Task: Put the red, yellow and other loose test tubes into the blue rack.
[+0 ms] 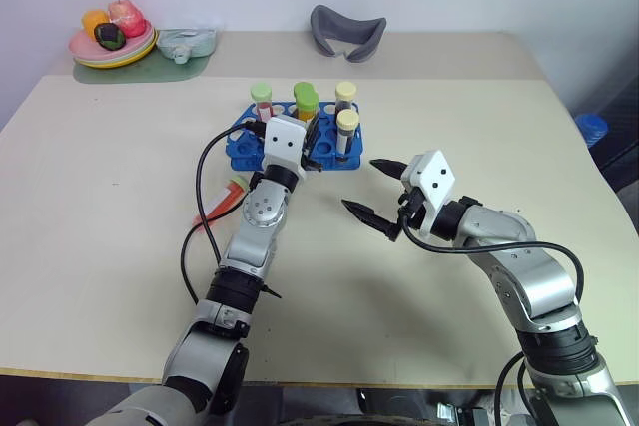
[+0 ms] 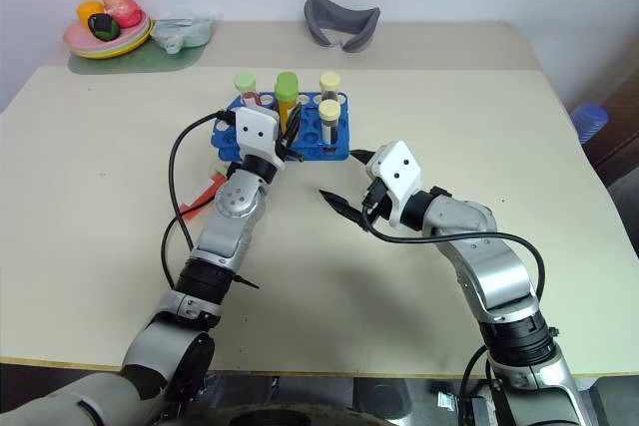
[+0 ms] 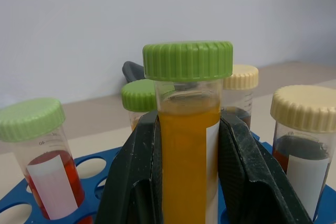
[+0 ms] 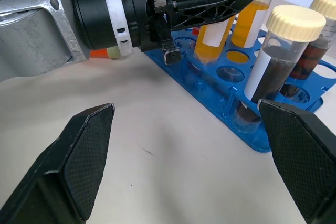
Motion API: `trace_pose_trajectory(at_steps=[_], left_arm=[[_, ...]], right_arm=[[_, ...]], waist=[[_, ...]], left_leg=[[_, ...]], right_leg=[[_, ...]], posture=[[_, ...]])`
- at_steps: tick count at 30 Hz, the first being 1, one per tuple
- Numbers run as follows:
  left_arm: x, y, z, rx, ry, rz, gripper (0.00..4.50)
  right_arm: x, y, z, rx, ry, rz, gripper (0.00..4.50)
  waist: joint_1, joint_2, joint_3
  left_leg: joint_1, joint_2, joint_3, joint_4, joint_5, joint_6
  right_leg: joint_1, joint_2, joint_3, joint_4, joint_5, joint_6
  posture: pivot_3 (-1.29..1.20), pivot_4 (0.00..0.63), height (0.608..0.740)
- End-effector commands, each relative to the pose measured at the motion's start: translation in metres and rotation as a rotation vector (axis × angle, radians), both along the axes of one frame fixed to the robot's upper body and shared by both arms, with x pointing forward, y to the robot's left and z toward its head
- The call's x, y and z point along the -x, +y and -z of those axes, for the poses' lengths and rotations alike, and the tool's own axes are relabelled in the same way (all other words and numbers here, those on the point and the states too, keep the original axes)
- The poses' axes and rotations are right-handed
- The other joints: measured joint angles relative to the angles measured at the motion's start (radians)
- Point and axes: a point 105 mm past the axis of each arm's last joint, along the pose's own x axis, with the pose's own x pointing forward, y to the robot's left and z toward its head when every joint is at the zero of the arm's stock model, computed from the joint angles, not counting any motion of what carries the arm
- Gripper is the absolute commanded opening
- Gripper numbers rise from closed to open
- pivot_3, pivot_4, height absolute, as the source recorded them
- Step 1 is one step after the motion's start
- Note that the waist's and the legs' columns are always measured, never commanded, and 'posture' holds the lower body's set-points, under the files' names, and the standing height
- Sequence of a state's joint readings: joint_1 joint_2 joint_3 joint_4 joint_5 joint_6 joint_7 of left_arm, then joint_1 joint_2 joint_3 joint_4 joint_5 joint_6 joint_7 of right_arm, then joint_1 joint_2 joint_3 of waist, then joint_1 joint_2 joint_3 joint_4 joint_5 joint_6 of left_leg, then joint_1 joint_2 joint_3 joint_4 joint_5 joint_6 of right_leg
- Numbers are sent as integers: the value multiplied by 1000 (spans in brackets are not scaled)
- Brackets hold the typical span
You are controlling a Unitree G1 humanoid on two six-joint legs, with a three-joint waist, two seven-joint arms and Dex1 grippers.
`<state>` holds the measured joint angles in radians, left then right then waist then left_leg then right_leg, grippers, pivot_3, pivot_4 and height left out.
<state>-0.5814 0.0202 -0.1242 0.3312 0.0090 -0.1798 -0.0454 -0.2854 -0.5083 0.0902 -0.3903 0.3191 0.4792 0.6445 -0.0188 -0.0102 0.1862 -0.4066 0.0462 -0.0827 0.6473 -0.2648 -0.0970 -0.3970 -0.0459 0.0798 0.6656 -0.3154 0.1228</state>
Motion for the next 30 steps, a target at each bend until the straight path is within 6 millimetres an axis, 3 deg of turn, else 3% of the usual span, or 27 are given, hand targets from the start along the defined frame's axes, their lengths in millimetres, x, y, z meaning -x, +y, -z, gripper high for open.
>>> trace_pose_trajectory(at_steps=[1,3,9,14,22,24,27,30], left_arm=[[3,2,-11,16,-43,-1,828],[3,2,-10,20,-39,3,828],[3,6,-13,36,-37,-5,3721],[13,20,-25,51,-64,-8,3721],[54,71,-87,-11,-113,15,3721],[61,83,-87,-66,-27,48,3721],[67,103,-78,-161,161,66,4478],[74,127,-55,-379,416,23,4478]], right_arm=[[4,3,-15,-13,-56,-20,4500],[4,3,-15,-13,-56,-21,4500],[4,4,-15,-15,-57,-24,4500],[5,5,-16,-15,-60,-25,4500],[6,-2,-18,-2,-57,-15,4500],[5,-3,-17,2,-54,-16,4500],[4,-3,-17,8,-54,-25,4500],[2,-2,-18,17,-54,-44,4500]], waist=[[0,0,0],[0,0,0],[0,0,0],[-1,0,0],[-2,0,0],[-5,0,0],[-8,0,0],[-22,-1,1]], left_leg=[[0,0,0,0,0,0],[0,0,0,0,0,0],[0,0,0,0,0,0],[0,0,0,0,0,0],[0,1,0,0,0,0],[0,1,0,0,0,1],[1,1,-1,0,-1,3],[1,1,-1,0,-2,3]], right_leg=[[0,0,0,0,0,0],[0,0,0,0,0,0],[0,0,0,0,0,0],[0,0,0,0,0,0],[0,0,0,1,0,0],[0,0,0,1,0,0],[0,1,0,1,0,0],[0,1,-1,2,0,0]], posture=[[0,150,740],[0,150,740],[0,150,740],[0,150,740],[0,150,740],[0,150,740],[0,150,740],[0,150,740]])
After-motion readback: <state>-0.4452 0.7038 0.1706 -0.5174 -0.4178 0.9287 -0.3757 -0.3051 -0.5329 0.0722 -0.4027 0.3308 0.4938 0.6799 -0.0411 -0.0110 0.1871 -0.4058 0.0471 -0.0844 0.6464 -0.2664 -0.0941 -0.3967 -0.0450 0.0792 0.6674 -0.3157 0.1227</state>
